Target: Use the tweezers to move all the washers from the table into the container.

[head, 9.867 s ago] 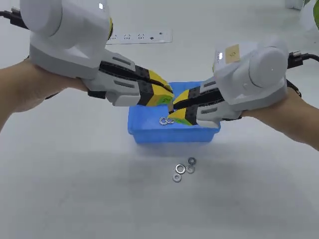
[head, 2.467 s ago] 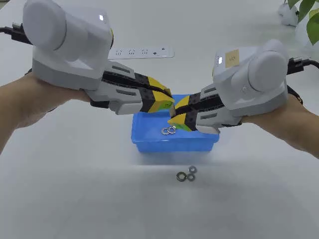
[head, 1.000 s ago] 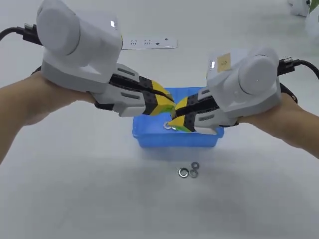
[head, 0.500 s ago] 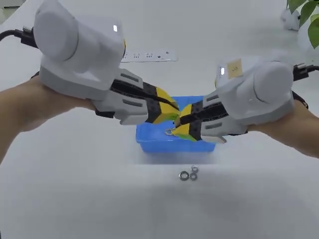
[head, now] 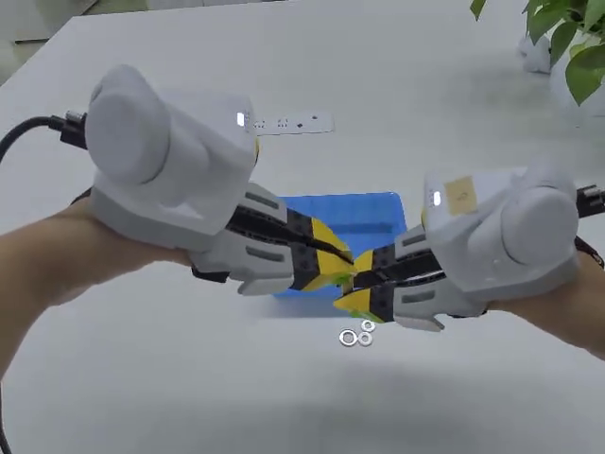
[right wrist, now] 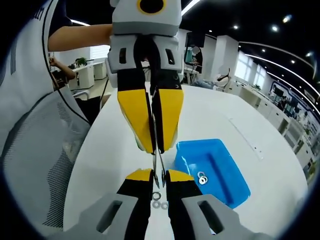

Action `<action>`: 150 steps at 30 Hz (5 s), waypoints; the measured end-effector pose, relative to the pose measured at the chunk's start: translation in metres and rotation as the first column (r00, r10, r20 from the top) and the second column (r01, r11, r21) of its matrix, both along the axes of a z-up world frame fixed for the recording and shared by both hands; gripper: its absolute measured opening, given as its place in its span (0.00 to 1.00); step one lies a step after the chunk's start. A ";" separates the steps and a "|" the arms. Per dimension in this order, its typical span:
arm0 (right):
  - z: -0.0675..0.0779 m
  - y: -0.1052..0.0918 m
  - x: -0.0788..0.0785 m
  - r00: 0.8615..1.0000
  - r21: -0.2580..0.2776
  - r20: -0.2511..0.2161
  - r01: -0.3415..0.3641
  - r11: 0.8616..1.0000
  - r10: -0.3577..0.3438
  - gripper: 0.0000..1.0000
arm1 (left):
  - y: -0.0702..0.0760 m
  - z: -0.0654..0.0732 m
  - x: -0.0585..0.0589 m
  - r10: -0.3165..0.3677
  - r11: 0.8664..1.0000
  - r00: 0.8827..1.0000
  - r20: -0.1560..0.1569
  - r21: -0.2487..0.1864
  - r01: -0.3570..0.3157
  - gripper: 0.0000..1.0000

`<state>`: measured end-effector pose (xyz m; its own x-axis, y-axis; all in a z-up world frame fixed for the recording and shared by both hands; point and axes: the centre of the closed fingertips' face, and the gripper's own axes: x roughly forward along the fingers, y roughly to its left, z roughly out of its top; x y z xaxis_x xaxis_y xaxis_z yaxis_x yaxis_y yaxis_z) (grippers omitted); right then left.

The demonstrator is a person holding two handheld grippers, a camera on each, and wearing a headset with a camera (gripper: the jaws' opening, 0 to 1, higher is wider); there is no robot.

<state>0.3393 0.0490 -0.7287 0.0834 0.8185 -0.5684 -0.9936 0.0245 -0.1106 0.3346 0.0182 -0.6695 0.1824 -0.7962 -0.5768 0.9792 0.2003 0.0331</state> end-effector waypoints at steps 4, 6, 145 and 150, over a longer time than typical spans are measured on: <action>-0.004 0.001 -0.011 1.000 -0.009 -0.004 -0.014 1.000 0.014 0.11 | 0.001 -0.004 -0.009 0.012 1.000 1.000 -0.008 -0.002 -0.012 0.07; -0.006 0.001 -0.015 1.000 -0.018 -0.001 -0.023 1.000 0.023 0.11 | 0.001 -0.006 -0.015 0.017 1.000 1.000 -0.012 -0.005 -0.017 0.07; 0.000 0.020 0.077 0.997 -0.002 0.039 0.072 0.997 -0.072 0.11 | 0.025 0.000 0.074 0.099 0.995 0.995 0.009 -0.030 -0.098 0.07; -0.012 0.022 0.084 0.997 0.000 0.013 0.073 0.997 -0.073 0.11 | 0.026 -0.011 0.084 0.110 0.994 0.994 0.025 -0.007 -0.110 0.07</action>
